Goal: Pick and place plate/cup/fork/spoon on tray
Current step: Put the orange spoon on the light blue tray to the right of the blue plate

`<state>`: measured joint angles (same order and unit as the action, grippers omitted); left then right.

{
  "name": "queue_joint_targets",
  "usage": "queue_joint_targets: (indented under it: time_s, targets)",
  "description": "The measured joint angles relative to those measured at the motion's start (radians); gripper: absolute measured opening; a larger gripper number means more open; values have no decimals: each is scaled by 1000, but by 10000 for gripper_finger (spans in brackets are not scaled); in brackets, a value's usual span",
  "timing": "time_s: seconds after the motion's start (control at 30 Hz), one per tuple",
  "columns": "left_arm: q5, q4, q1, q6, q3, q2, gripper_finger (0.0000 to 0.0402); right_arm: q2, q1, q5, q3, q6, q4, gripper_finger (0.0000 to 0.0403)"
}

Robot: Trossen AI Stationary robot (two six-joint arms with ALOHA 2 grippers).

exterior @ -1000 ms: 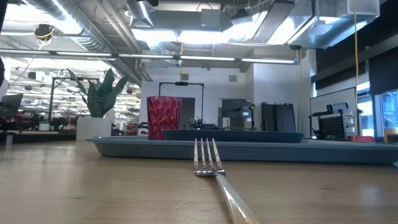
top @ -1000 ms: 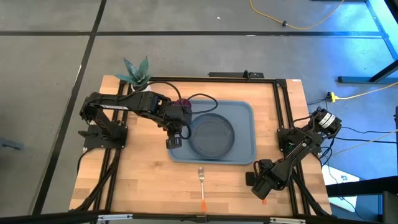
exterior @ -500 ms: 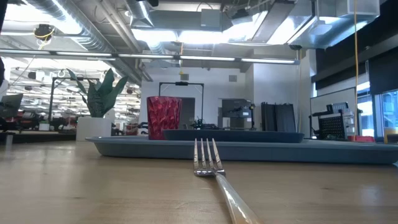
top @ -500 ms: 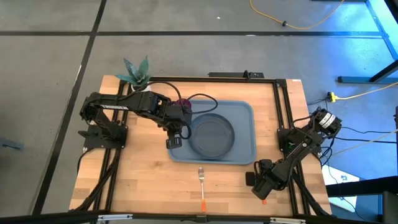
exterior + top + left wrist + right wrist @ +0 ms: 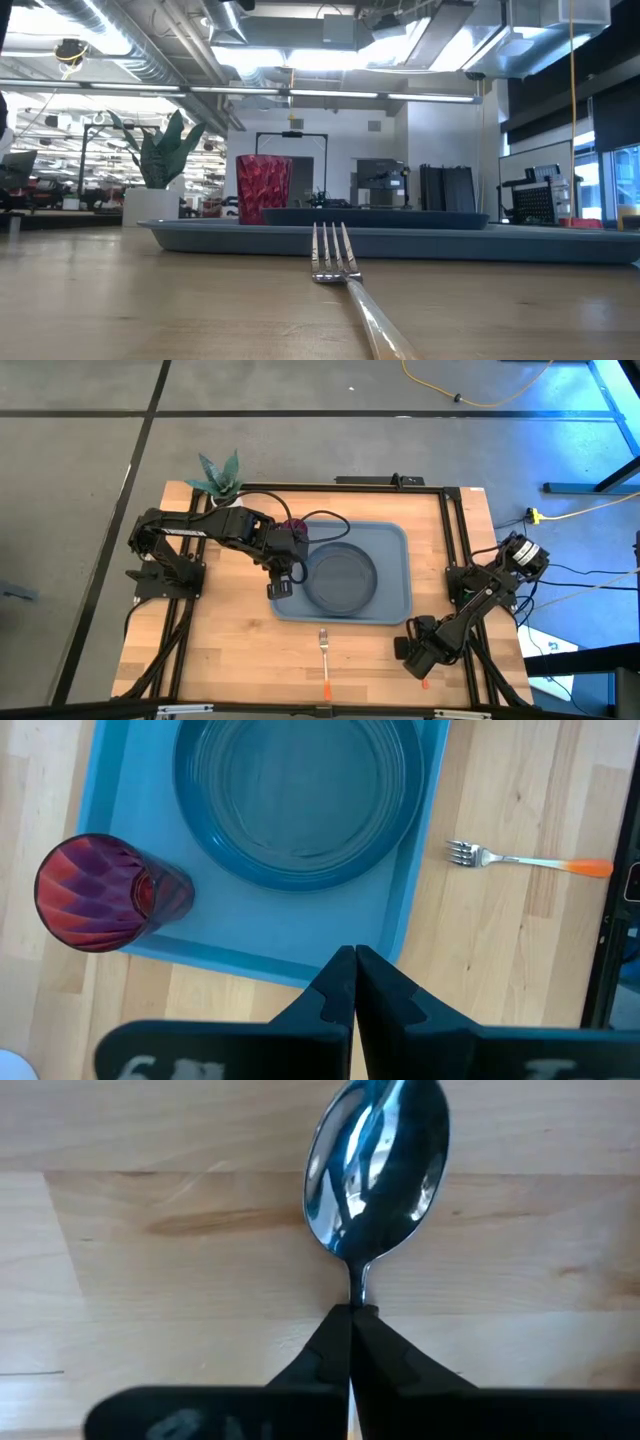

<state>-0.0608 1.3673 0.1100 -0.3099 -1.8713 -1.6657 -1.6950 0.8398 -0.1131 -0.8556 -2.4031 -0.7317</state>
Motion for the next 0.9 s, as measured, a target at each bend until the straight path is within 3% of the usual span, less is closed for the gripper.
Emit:
queue_joint_targets:
  time_s: [0.53, 0.9]
  targets:
    - [0, 0, 0, 7, 0, 0, 0, 33, -58, -23, 7, 82, -11, 1]
    - [-1, 0, 0, 7, 0, 0, 0, 40, -59, -40, 52, 30, 37, 1]
